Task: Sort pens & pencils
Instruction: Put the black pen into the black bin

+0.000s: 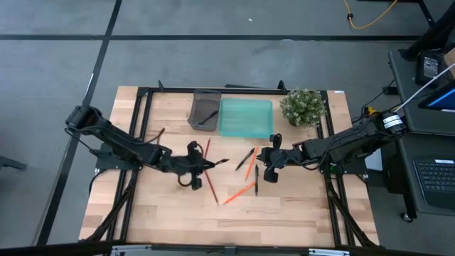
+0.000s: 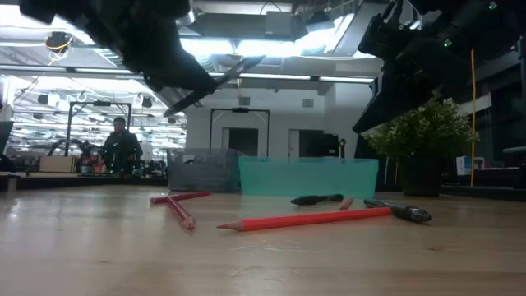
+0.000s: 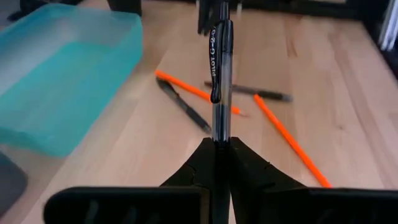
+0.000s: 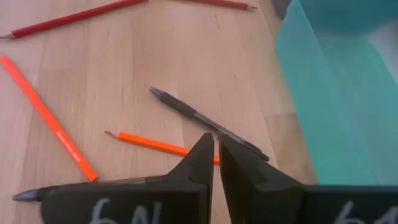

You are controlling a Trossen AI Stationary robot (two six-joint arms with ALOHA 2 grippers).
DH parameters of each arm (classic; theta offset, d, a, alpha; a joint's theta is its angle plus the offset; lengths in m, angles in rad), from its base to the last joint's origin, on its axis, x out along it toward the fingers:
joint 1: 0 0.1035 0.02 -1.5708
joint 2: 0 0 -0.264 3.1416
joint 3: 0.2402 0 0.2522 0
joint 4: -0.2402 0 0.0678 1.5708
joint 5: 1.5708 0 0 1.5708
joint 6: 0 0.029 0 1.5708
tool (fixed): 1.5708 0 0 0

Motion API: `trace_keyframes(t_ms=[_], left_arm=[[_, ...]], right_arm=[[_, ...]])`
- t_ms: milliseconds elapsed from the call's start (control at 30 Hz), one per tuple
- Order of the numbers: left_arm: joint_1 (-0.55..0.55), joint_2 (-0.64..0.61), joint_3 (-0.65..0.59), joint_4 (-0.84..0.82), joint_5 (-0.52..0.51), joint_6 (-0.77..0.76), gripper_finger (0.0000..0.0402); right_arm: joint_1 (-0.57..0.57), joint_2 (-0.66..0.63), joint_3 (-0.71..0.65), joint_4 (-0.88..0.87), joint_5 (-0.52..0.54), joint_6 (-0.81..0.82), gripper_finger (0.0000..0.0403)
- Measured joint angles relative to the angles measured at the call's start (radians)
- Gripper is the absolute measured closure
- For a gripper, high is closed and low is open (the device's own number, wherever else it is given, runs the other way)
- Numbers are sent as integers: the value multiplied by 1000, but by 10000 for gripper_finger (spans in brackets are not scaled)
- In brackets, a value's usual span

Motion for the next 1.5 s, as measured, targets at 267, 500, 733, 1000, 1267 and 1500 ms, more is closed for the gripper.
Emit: trace_keyframes(t_ms=[267,500,733,1000,1267,1500], left_arm=[[81,-24,-175,349,127,115,383],[125,-24,-257,487,146,156,383],[176,-24,-296,610,92,230,383],[275,-12,-296,609,-109,229,383],[385,-12,-296,600,-224,231,383],[462,0,-296,604,-223,231,383]], right_arm=[[0,0,0,30,0,-3,374],[0,0,0,45,1,-20,374],[-1,0,0,87,3,-58,374],[-1,0,0,99,13,-109,374],[-16,0,0,101,90,-129,374],[-48,0,0,113,90,-136,374]])
